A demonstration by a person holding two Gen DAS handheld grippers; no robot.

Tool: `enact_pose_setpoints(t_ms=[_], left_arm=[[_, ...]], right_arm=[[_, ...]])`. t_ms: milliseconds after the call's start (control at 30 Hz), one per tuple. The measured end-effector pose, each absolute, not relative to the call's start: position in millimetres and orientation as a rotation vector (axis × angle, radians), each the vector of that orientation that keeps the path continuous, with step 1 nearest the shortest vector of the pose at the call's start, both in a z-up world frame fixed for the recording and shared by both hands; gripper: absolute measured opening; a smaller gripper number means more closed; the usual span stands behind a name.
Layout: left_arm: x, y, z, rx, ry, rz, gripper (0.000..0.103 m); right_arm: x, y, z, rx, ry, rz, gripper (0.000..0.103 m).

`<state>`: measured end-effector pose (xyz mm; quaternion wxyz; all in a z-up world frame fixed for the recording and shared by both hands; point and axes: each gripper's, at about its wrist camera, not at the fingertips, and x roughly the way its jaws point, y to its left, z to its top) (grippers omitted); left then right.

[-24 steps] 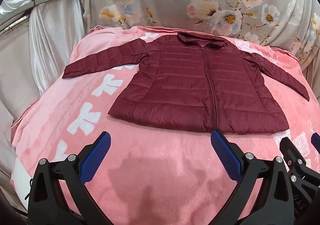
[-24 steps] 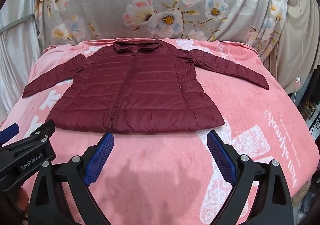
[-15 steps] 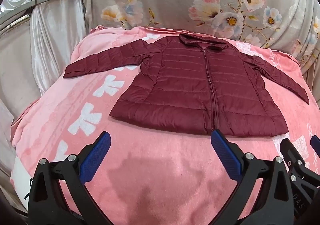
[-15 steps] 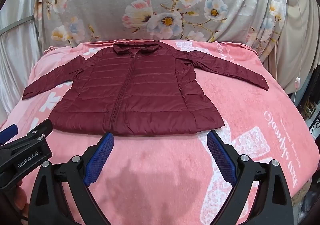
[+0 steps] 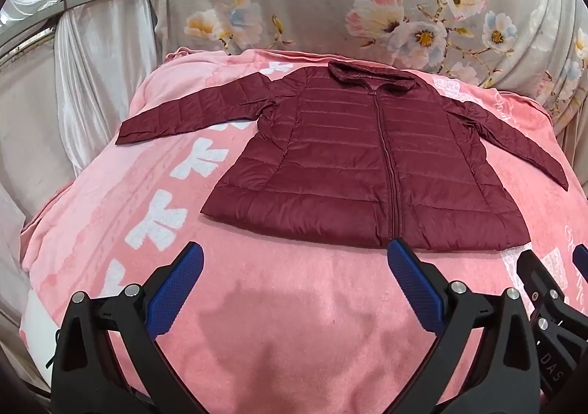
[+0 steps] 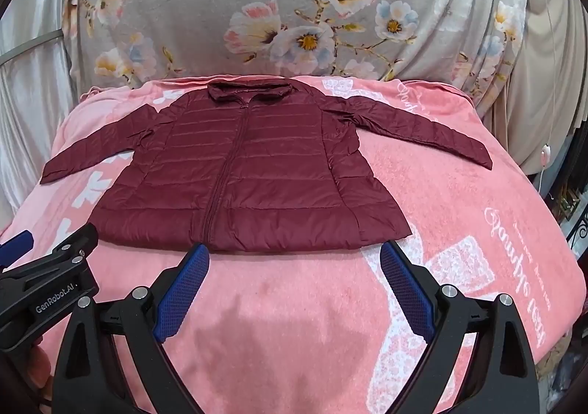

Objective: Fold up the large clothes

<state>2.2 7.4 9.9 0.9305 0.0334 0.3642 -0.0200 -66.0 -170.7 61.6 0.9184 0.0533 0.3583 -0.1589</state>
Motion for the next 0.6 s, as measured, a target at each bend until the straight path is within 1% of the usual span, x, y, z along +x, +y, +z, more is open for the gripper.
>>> enact_pose_setpoints(t_ms=[600], left_arm=[[4.2,2.4,13.0,0.076,0.737,-0.035,0.098]], right_arm=[[-62.8,-167.0,62.5,0.106,0.74,-0.325,0.092]])
